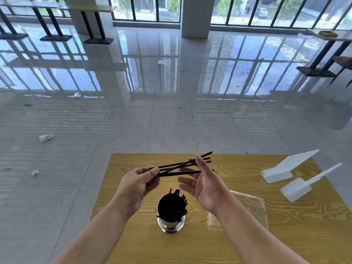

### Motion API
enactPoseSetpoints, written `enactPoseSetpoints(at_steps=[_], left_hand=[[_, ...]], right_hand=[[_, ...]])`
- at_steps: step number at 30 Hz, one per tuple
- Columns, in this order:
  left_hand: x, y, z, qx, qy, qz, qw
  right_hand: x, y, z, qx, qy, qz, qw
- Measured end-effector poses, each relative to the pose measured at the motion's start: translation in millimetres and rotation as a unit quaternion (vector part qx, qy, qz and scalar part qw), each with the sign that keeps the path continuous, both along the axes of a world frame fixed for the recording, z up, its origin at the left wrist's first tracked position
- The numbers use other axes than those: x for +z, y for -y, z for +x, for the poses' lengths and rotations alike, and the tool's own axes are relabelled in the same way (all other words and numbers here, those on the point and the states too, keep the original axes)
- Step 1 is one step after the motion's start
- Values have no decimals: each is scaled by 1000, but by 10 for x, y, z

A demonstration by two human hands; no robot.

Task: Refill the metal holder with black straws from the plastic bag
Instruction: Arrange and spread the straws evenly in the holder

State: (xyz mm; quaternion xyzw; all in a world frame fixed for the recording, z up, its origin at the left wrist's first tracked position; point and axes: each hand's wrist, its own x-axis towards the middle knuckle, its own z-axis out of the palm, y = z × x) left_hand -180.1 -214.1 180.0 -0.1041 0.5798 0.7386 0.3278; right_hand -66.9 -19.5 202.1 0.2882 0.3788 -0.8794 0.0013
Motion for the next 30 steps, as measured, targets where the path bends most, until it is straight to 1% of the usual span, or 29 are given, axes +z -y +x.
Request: enactPoseSetpoints(at_steps=[3,7,9,11,13,16,19,23,26,27,30], left_hand=[[-82,-6,76,-14,21,1,1000],[-196,6,121,-46,39,-12,998],[-224,25,129,-81,39,-30,995],[-243,52,135,-137,16,-79,987],[-267,86,141,-193,-22,-148,970],[-323,145,143,-231,-79,-244,939],[-379,203,153,-263,-128,-302,907],[-435,211,161,-315,-169,-350,866],[-458,185,167,-365,-198,-368,832],[-466,176,176,-381,-204,-365,824],[-503,140,227,-420,-229,-376,794]], right_hand=[[-18,-30,5,-28,17,25,999],[-69,-46,16,-34,48,85,995],[-73,-63,7,-30,53,134,989],[-53,-83,-1,-20,55,210,976],[-40,-101,2,-4,55,294,954],[-40,-97,41,56,48,413,908],[-67,-39,76,116,39,491,862],[-199,82,60,163,41,528,833],[-347,146,75,235,62,543,804],[-396,141,92,245,66,542,801],[-486,62,162,226,80,508,828]])
